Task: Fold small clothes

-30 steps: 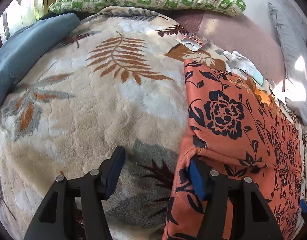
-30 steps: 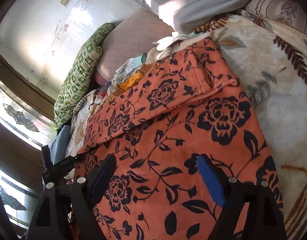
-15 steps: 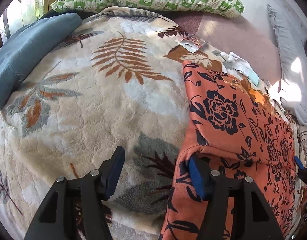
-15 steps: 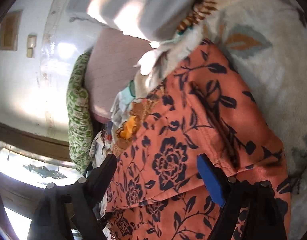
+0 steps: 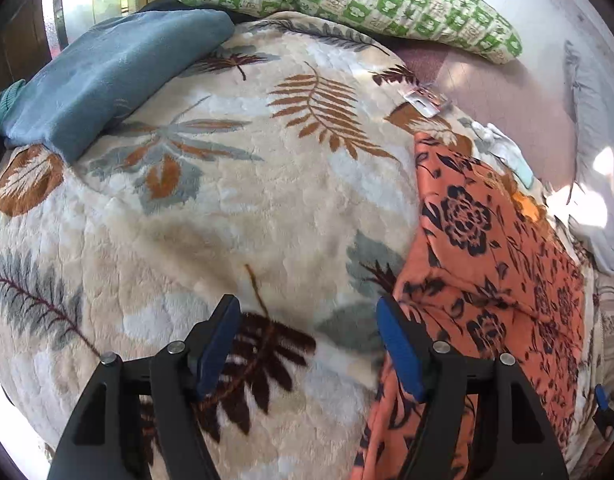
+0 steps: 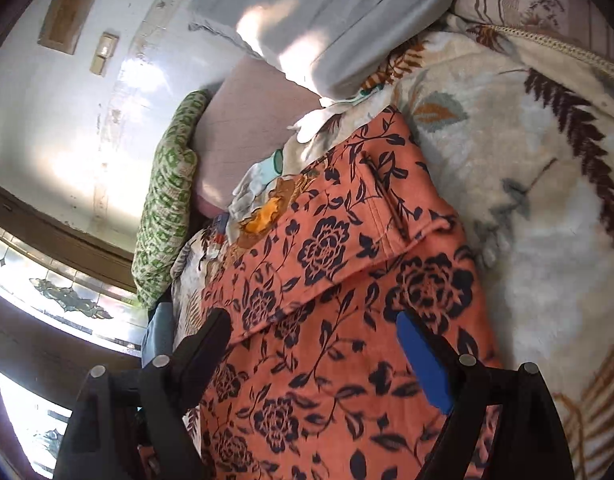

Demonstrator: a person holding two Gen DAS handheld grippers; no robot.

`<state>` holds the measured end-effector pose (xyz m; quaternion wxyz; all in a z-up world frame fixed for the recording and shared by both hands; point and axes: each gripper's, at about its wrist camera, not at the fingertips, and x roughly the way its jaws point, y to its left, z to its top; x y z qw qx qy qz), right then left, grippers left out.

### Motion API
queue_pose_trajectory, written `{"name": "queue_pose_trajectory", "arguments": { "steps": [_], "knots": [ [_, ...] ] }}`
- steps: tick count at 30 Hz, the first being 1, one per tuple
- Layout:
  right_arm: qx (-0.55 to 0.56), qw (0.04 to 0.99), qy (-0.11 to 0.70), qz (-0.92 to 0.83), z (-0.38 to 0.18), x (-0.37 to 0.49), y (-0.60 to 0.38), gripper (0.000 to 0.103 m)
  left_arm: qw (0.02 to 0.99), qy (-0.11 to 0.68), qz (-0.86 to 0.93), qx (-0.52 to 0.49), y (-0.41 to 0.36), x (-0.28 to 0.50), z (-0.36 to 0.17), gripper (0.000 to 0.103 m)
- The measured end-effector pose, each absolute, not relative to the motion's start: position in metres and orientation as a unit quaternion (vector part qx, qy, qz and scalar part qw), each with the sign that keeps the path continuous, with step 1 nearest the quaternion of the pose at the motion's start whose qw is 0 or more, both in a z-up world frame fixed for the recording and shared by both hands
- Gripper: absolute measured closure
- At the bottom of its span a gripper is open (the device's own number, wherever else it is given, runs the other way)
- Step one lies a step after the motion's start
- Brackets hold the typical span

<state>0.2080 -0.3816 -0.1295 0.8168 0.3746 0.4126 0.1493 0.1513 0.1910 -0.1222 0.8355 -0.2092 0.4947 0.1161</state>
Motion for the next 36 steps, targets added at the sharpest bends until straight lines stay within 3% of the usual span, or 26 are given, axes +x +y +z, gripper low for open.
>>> {"name": "queue_pose_trajectory", "arguments": {
  "steps": [6,13,23,26,32,33,34,36],
  "knots": [
    [0.372,0.783,0.474,0.155,-0.136,0.111,-0.387,0.013,0.82,0.534,0.004,-0.208,0.142,0.076,-0.121,0.031],
    [0.367,0.791,0.482,0.086,-0.158,0.039,-0.431,0.013,0.799,0.561,-0.027,-0.215,0.124,0.001,-0.139,0.031],
    [0.325,0.771,0.54,0.087,-0.208,0.035,-0.432,0.012,0.779,0.581,-0.035,-0.232,0.12,-0.012,-0.159,0.032],
    [0.318,0.778,0.529,0.117,-0.198,0.03,-0.425,0.014,0.791,0.563,-0.049,-0.236,0.12,-0.015,-0.15,0.044],
    [0.332,0.773,0.532,0.094,-0.207,0.028,-0.431,0.014,0.778,0.574,-0.049,-0.252,0.122,-0.013,-0.159,0.044],
    [0.335,0.773,0.528,0.105,-0.204,0.027,-0.43,0.015,0.781,0.571,-0.051,-0.248,0.12,-0.013,-0.157,0.048],
    [0.338,0.772,0.525,0.116,-0.202,0.027,-0.428,0.017,0.784,0.568,-0.051,-0.244,0.118,-0.013,-0.155,0.067],
    [0.332,0.775,0.526,0.114,-0.199,0.025,-0.423,0.017,0.787,0.572,-0.045,-0.226,0.115,-0.012,-0.152,0.089]
  ]
}}
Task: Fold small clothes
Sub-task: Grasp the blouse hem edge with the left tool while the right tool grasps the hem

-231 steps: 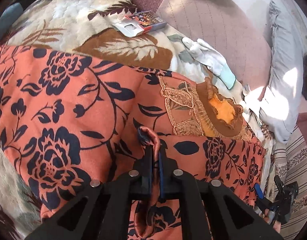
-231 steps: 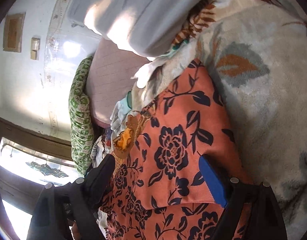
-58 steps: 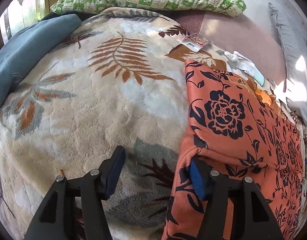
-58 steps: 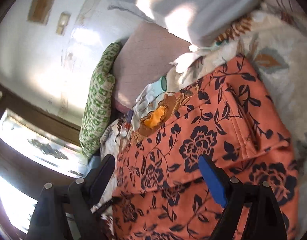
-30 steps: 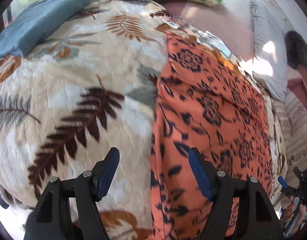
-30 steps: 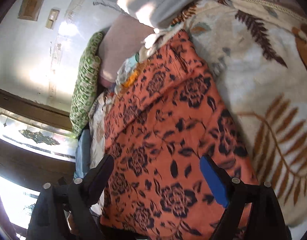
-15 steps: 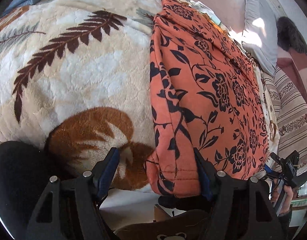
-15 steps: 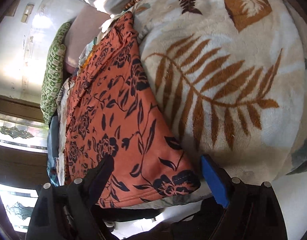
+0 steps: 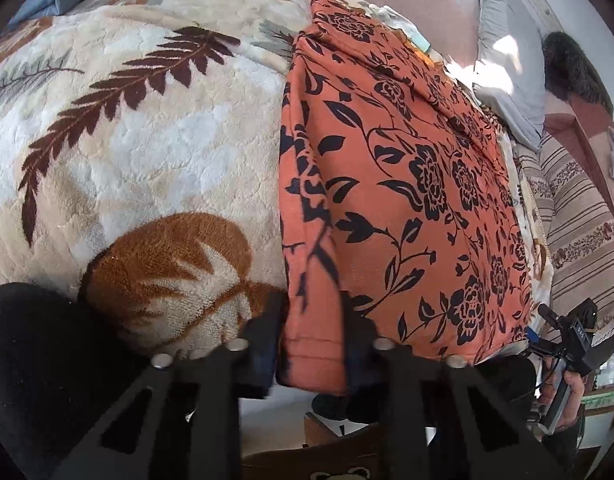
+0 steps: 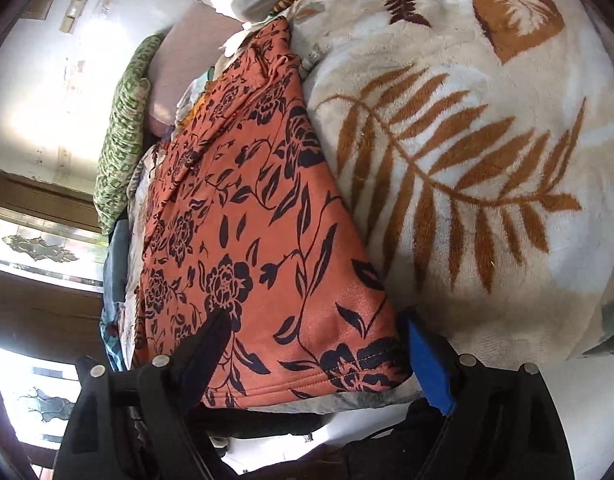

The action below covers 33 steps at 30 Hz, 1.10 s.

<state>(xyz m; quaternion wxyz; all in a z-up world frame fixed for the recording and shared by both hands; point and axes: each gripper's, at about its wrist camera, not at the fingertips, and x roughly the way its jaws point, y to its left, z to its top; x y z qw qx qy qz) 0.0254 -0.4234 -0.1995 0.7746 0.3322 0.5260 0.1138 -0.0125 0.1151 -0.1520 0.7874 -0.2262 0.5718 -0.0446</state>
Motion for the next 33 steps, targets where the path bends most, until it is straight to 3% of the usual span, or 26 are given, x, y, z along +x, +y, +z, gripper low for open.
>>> {"name": "queue_pose_trajectory", "arguments": {
  "steps": [6,9,12,14,15,16,18,19,20,21,22,23,24,28,33],
  "knots": [
    [0.346,0.768,0.528,0.106,-0.207,0.025,-0.427,0.017,0.803,0.55,-0.009,-0.23,0.136,-0.014,-0.137,0.094],
    [0.313,0.773,0.542,0.106,-0.207,0.026,-0.42,0.023,0.799,0.561,-0.006,-0.217,0.133,-0.01,-0.141,0.094],
    [0.332,0.767,0.538,0.108,-0.208,0.026,-0.425,0.024,0.774,0.59,0.0,-0.23,0.132,-0.01,-0.167,0.084],
    [0.349,0.765,0.53,0.113,-0.205,0.023,-0.43,0.023,0.776,0.589,-0.009,-0.227,0.129,-0.011,-0.162,0.071],
    [0.351,0.764,0.529,0.115,-0.204,0.021,-0.432,0.023,0.774,0.59,-0.019,-0.231,0.128,-0.011,-0.161,0.05],
    [0.348,0.764,0.531,0.116,-0.204,0.021,-0.432,0.023,0.773,0.589,-0.022,-0.235,0.127,-0.011,-0.16,0.036],
    [0.343,0.762,0.538,0.109,-0.209,0.021,-0.434,0.023,0.779,0.587,-0.011,-0.222,0.123,-0.011,-0.16,0.035],
    [0.347,0.759,0.539,0.112,-0.211,0.02,-0.434,0.023,0.781,0.589,-0.011,-0.208,0.12,-0.011,-0.16,0.038],
    [0.344,0.762,0.537,0.115,-0.21,0.02,-0.432,0.024,0.785,0.589,-0.005,-0.191,0.118,-0.011,-0.159,0.051],
    [0.335,0.766,0.536,0.116,-0.208,0.02,-0.429,0.036,0.784,0.594,-0.006,-0.181,0.115,-0.01,-0.16,0.093],
    [0.329,0.768,0.538,0.114,-0.206,0.021,-0.427,0.064,0.778,0.595,-0.024,-0.2,0.115,-0.01,-0.16,0.095],
    [0.331,0.763,0.544,0.11,-0.207,0.022,-0.427,0.083,0.779,0.593,-0.021,-0.203,0.118,-0.01,-0.158,0.095],
    [0.336,0.759,0.549,0.1,-0.21,0.023,-0.428,0.09,0.782,0.59,-0.021,-0.2,0.119,-0.01,-0.157,0.095],
    [0.347,0.748,0.557,0.101,-0.214,0.024,-0.427,0.095,0.789,0.578,-0.027,-0.208,0.124,-0.013,-0.147,0.095],
    [0.409,0.752,0.494,0.152,-0.177,0.017,-0.434,0.095,0.808,0.547,-0.038,-0.214,0.132,-0.008,-0.126,0.096]
  ]
}}
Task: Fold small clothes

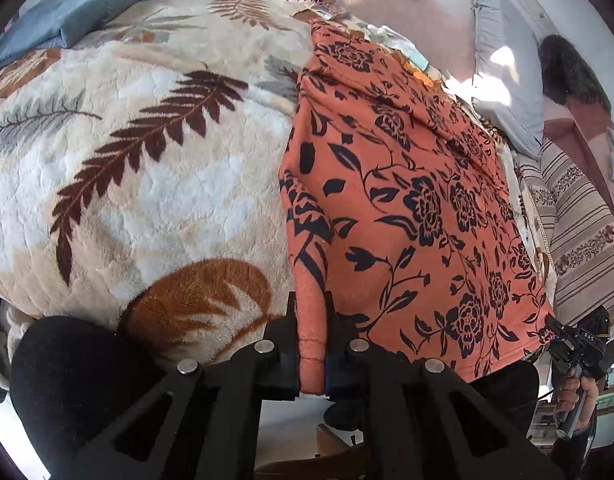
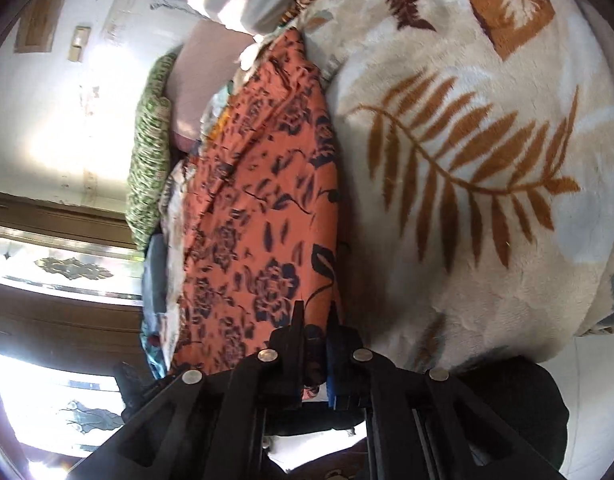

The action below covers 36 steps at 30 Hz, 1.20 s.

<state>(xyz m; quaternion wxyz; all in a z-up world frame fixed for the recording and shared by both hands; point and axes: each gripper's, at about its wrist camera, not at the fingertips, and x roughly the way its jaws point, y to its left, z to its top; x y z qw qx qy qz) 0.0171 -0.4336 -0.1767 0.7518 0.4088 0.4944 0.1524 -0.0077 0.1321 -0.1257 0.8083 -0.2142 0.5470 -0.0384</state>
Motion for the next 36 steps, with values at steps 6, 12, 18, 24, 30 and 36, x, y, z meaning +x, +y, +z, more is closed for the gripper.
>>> {"name": "queue_pose_trajectory", "arguments": {
  "steps": [6,12,18,24,30,36],
  "knots": [
    [0.454,0.741,0.463,0.175,-0.17,0.027,-0.433,0.095,0.806,0.537,-0.043,-0.245,0.136,0.005,-0.122,0.096],
    [0.482,0.736,0.435,0.194,-0.153,0.046,-0.437,0.095,0.82,0.507,-0.071,-0.255,0.138,0.025,-0.095,0.096],
    [0.479,0.757,0.387,0.219,-0.107,0.131,-0.446,0.095,0.85,0.448,-0.098,-0.261,0.141,0.11,-0.041,0.096],
    [0.471,0.773,0.377,0.197,-0.09,0.292,-0.445,0.095,0.871,0.408,-0.066,-0.266,0.156,0.264,-0.027,0.095],
    [0.47,0.767,0.434,0.055,-0.163,0.406,-0.448,0.028,0.814,0.497,0.056,-0.295,0.173,0.382,-0.116,0.05],
    [0.41,0.823,0.389,0.059,-0.148,0.355,-0.446,0.02,0.851,0.447,0.079,-0.264,0.198,0.348,-0.097,0.031]
  ]
}}
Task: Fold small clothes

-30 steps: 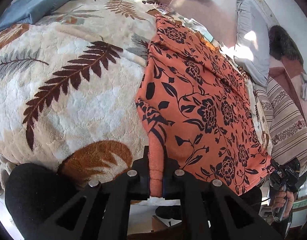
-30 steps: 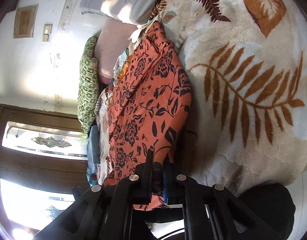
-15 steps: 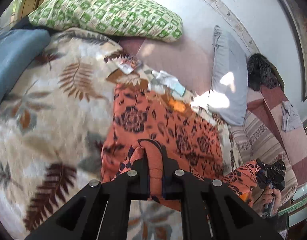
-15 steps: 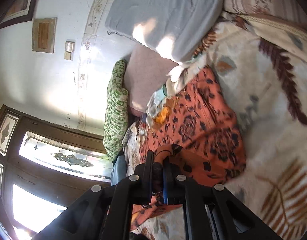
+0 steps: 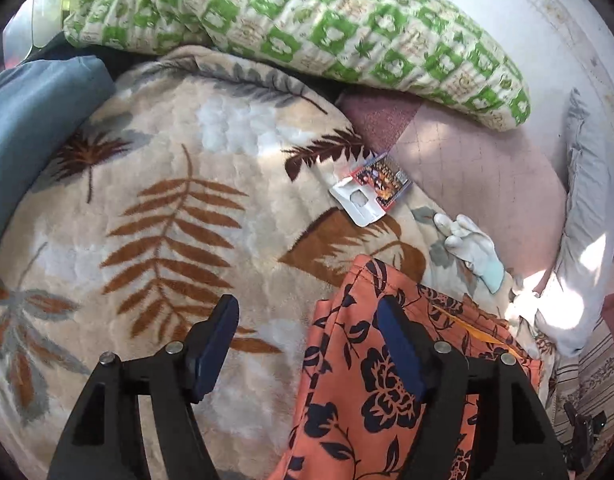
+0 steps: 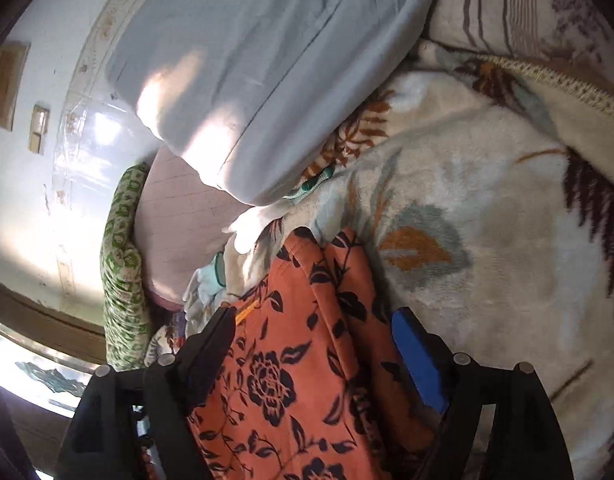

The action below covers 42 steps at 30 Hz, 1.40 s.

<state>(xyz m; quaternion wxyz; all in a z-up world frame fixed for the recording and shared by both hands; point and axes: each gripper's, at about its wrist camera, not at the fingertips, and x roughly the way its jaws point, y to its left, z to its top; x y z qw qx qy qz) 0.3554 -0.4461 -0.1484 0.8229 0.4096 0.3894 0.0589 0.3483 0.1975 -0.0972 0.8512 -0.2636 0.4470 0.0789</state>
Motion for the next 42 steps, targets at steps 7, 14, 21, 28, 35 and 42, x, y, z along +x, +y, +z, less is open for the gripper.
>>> {"name": "queue_pose_trajectory", "arguments": {
  "steps": [7,14,21,28,35,42],
  "knots": [
    [0.274,0.864,0.412,0.096,-0.118,0.299,-0.408,0.02,0.864,0.447,0.024,-0.231,0.179,0.259,-0.086,0.03],
    [0.176,0.877,0.444,0.048,-0.13,0.316,-0.407,0.02,0.857,0.475,0.009,-0.199,0.141,0.222,-0.114,0.03],
    [0.119,0.872,0.47,0.072,-0.136,0.392,-0.38,0.023,0.875,0.459,-0.016,-0.153,0.11,0.24,-0.106,0.03],
    [0.036,0.873,0.484,0.037,-0.153,0.407,-0.353,0.093,0.882,0.458,0.013,-0.11,0.097,0.283,-0.123,0.03],
    [0.036,0.868,0.495,-0.023,-0.168,0.405,-0.378,0.093,0.867,0.485,0.052,-0.107,0.116,0.301,-0.156,0.024],
    [0.077,0.858,0.505,-0.054,-0.165,0.402,-0.398,0.079,0.89,0.434,0.083,-0.112,0.124,0.287,-0.127,0.024]
  ]
}}
